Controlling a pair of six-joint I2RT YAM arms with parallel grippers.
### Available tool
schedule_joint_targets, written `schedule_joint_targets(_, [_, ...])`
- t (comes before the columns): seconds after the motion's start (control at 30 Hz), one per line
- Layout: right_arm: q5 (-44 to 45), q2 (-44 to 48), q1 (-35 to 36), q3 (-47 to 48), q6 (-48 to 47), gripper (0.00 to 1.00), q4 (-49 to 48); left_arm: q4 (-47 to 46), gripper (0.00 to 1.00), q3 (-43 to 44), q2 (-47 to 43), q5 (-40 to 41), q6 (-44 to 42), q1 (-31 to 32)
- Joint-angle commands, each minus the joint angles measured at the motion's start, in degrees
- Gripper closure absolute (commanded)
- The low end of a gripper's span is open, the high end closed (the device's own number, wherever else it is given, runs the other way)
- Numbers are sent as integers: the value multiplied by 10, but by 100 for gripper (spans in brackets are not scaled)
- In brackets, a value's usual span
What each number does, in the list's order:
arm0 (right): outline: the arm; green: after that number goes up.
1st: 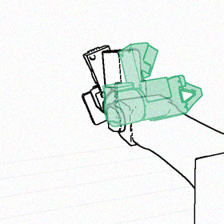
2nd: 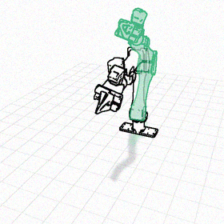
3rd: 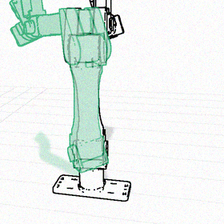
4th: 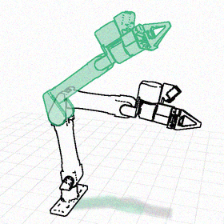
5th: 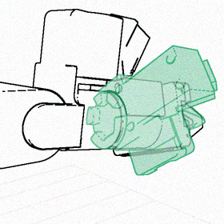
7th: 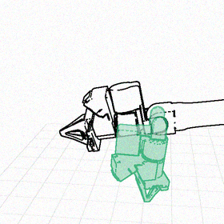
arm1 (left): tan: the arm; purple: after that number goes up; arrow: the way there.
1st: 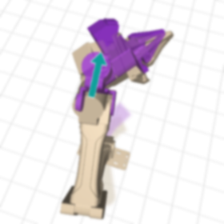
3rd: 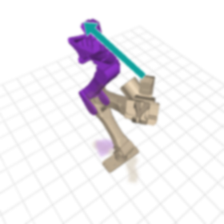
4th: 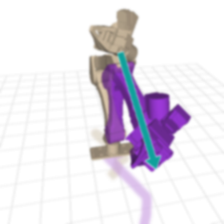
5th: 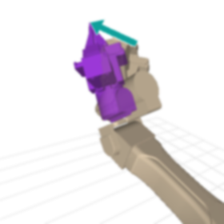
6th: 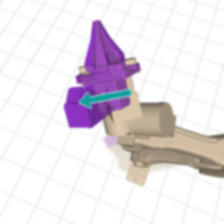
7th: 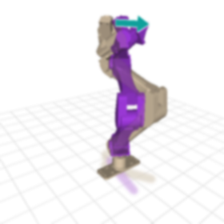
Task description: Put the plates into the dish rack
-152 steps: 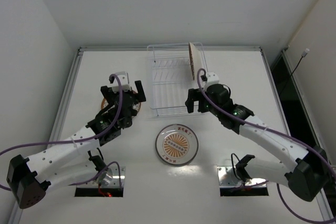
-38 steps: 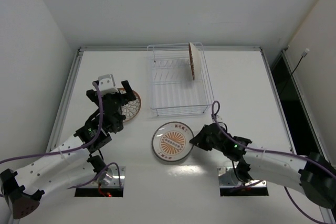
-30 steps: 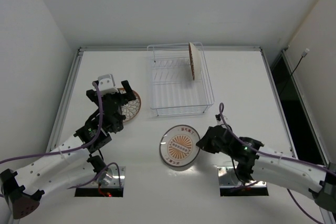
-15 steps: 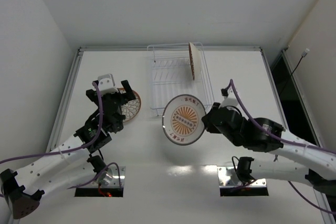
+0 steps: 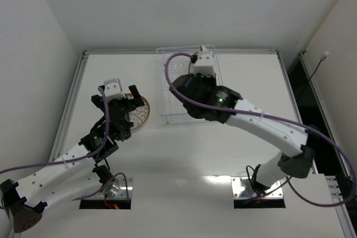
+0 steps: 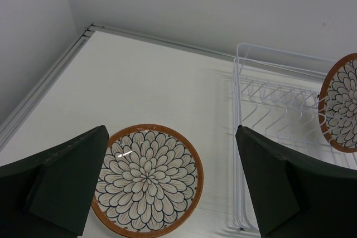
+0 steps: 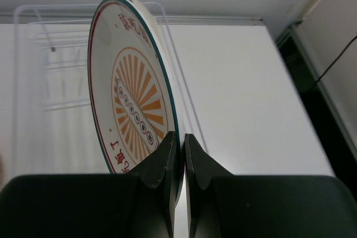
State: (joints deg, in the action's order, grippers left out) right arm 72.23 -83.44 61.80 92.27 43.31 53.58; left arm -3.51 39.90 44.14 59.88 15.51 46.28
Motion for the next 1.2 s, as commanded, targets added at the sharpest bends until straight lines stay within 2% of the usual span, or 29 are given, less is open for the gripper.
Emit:
schedule_joint_targets(0.0, [86,-60,-35,47,-149,100,-123,-24,0,3,3,5,-1,-5])
schedule_joint_targets(0.13, [93,-147,-82,102,-207,100,-155,-24,0,3,3,0,-1,-5])
schedule_joint_targets(0.3, [74,-203,-108,107,-348,100,-302,-24,0,3,3,0,-1,-5])
schedule_joint_targets(0.53, [32,-261,-145,107,-464,100,-435,-24,0,3,3,0,-1,-5])
schedule_joint_targets(0.9, [-2,-360,-176,182,-519,100,-468,-24,0,3,9,0,-1,-5])
schedule_joint_targets(1.17, [29,-379,-192,162,-576,100,-536,-24,0,3,9,0,-1,-5])
